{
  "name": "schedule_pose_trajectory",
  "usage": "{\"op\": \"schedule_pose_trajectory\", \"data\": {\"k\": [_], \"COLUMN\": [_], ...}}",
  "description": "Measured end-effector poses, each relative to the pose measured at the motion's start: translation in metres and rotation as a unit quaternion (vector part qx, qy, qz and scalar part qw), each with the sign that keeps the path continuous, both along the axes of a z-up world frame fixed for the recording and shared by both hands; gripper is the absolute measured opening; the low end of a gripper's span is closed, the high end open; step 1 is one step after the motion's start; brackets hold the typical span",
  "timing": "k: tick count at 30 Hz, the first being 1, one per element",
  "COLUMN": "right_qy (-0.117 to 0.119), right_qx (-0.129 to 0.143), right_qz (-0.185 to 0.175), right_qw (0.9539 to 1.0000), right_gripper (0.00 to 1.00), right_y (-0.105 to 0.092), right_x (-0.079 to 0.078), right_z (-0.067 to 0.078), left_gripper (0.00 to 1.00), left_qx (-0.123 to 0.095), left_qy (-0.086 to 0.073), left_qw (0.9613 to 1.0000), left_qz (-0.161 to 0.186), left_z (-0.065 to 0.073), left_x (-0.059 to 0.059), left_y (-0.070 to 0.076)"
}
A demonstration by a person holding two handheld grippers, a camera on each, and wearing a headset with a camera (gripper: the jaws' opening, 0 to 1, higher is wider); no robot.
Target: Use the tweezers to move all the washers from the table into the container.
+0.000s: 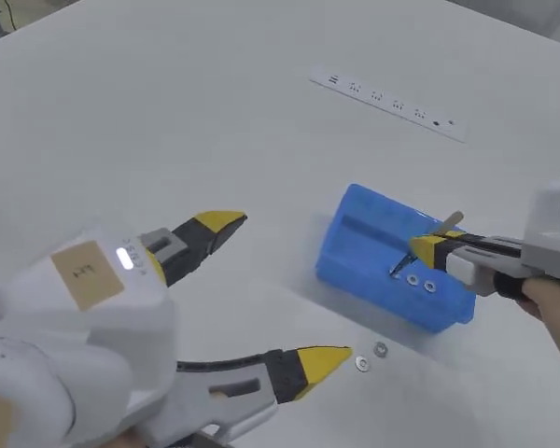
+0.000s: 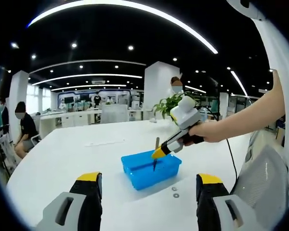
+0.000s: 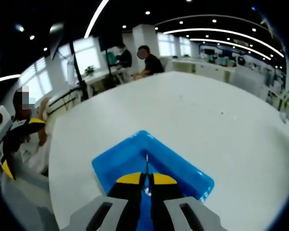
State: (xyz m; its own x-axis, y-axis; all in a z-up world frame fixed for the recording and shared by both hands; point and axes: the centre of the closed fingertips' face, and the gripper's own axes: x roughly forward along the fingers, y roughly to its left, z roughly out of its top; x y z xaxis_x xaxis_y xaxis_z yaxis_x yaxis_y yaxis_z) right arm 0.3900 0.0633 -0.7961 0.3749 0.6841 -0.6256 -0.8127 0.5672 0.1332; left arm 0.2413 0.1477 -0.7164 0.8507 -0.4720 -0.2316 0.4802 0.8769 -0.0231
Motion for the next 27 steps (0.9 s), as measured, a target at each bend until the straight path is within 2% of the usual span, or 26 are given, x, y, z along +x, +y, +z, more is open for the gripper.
{"op": "schedule_pose_trajectory", "data": {"k": [5,8,13,15,16,17,21,24,27], "right_qy": [-0.002,0.002,-0.009,-0.019,-0.023,-0.025,-0.051,-0.065,-0.074], "right_qx": [-0.005,-0.004,-0.003,-0.002,-0.002,-0.001,0.017,0.028,0.036], "right_qz": [0.003,0.001,0.007,0.009,0.010,0.009,0.007,0.013,0.018], "right_qw": [1.0000,1.0000,0.9999,0.9998,0.9997,0.9996,0.9985,0.9974,0.9964], "right_gripper": [0.02,0.03,0.03,0.03,0.03,0.03,0.03,0.03,0.03], "right_y": [-0.001,-0.002,-0.004,-0.005,-0.006,-0.006,-0.006,-0.001,0.001], "right_x": [0.004,0.005,0.002,0.000,0.000,-0.001,-0.007,-0.022,-0.035], "right_z": [-0.003,-0.003,0.003,0.009,0.012,0.014,0.035,0.053,0.066], "left_gripper": [0.94,0.98,0.99,0.99,0.99,0.99,0.99,0.99,0.99], "left_qx": [0.007,0.013,0.003,-0.012,-0.030,-0.036,-0.024,-0.016,-0.011], "left_qy": [-0.008,-0.010,-0.007,-0.007,-0.002,-0.002,-0.006,-0.001,-0.002], "left_qw": [0.9999,0.9999,1.0000,0.9999,0.9995,0.9993,0.9996,0.9997,0.9996], "left_qz": [-0.003,-0.004,0.000,0.004,0.007,0.007,0.016,0.021,0.028], "left_z": [0.003,0.003,0.004,0.006,0.007,0.008,0.007,0.003,0.003], "left_x": [0.000,0.001,0.001,0.002,0.002,0.003,0.004,0.004,0.005], "left_y": [-0.004,-0.006,-0.005,-0.005,-0.005,-0.005,-0.002,-0.001,0.002]}}
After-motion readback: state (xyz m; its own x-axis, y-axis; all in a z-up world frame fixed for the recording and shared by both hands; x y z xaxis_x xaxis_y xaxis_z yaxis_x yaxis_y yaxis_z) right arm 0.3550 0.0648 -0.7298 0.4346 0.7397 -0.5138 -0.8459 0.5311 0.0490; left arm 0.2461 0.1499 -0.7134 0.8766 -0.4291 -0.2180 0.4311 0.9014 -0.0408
